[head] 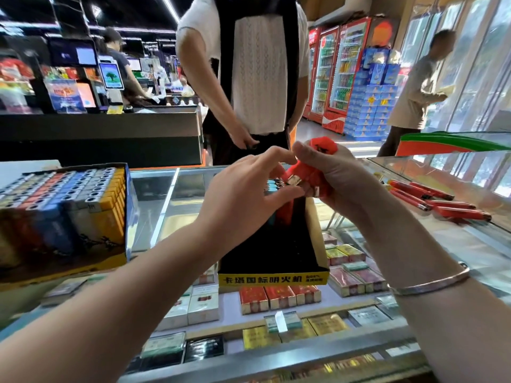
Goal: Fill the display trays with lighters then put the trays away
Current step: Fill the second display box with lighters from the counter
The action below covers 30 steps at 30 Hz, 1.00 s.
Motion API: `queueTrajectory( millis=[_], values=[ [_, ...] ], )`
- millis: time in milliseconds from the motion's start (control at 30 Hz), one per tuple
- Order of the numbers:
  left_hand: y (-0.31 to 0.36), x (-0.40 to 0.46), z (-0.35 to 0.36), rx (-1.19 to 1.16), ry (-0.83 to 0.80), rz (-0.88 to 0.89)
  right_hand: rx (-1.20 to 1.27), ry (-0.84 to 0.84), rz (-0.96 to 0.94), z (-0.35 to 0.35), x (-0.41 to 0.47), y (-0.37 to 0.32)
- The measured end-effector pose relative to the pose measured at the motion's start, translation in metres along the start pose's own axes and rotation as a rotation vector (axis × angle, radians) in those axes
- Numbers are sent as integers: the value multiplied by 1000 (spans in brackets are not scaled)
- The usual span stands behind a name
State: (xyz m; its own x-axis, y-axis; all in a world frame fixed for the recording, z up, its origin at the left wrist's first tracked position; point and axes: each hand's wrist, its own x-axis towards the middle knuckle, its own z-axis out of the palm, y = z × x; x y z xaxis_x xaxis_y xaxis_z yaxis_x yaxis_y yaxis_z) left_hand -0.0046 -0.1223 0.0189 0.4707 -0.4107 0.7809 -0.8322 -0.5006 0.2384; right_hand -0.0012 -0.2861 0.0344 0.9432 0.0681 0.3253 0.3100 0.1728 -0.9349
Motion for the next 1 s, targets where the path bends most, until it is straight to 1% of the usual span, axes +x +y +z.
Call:
queueTrajectory(
  millis=[100,167,233,300,367,433,533,600,733,1000],
  values=[
    [0,2,0,-242,-35,-137,29,-82,-29,1,0,1],
    [-2,5,0,-438,-23,-234,39,-108,-53,0,0,1],
    [-4,9,-3,-565,6,-301,48,-105,-67,-1,0,-1],
    [-7,12,-8,-673,57,-352,72,-68,-67,-2,1,-2],
    [-9,14,-13,-763,116,-390,97,30,-46,-5,1,-4],
    [-10,16,-17,-783,167,-392,83,147,-25,-9,1,-5],
    [-9,16,-18,-720,199,-348,-46,315,26,-12,0,-3],
    [-6,14,-15,-615,156,-283,-97,359,44,-12,0,-1],
    [-4,7,-7,-381,24,-130,-159,367,61,-11,0,2],
    [-6,-2,1,52,-111,95,-232,378,68,-9,1,6]
  ],
)
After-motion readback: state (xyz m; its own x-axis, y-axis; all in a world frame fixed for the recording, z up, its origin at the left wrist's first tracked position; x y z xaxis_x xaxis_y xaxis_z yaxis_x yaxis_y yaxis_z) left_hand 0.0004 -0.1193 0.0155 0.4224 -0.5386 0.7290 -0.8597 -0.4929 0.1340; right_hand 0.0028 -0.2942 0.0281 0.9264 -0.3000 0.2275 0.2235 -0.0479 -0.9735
